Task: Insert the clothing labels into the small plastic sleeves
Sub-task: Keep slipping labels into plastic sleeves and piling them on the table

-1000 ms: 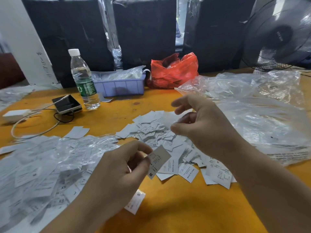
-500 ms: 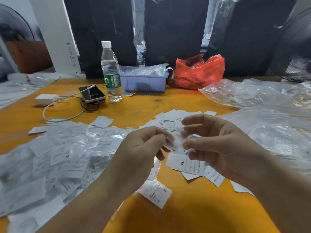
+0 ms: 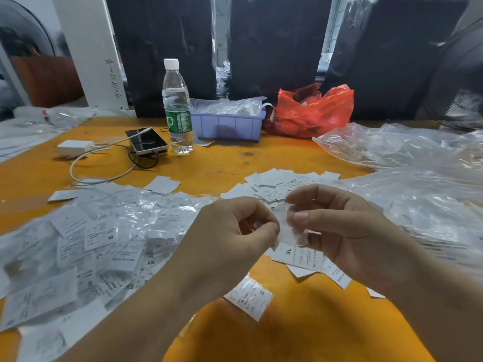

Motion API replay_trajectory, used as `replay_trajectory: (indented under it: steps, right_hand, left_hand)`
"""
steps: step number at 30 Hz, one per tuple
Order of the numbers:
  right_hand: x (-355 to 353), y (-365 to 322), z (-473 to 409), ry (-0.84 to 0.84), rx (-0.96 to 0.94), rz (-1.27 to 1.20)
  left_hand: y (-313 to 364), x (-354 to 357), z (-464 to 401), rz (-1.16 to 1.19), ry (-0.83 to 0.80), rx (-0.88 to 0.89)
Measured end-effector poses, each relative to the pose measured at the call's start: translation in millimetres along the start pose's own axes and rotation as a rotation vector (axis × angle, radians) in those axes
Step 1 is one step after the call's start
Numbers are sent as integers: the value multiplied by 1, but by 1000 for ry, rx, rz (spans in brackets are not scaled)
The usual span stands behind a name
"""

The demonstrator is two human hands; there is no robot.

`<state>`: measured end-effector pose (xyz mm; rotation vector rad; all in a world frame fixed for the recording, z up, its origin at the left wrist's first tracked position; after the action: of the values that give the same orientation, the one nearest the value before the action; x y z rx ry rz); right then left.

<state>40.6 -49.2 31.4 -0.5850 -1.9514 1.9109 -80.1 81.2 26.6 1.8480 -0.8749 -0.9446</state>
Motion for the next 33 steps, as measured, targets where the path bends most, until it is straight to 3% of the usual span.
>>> replay_trajectory:
  steps: [19,33]
  right_hand:
    - [0,0,0,25,-77,8]
    - [-2,-3,2,62,-141,21]
  left_hand:
    - [-2,-2,-3,169,-54,-70]
    - [-1,0,-2,101,-46,-90]
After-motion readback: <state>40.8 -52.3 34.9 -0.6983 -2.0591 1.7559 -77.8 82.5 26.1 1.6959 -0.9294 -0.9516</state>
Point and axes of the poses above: each hand's wrist, its own z-axis away from the middle knuckle, its own x-axis out of the palm, y = z × x, the point moved 2 cm from there along -z, towards the middle knuckle, and after that the axes turned 12 degrees about z, right-handed, at the moved point
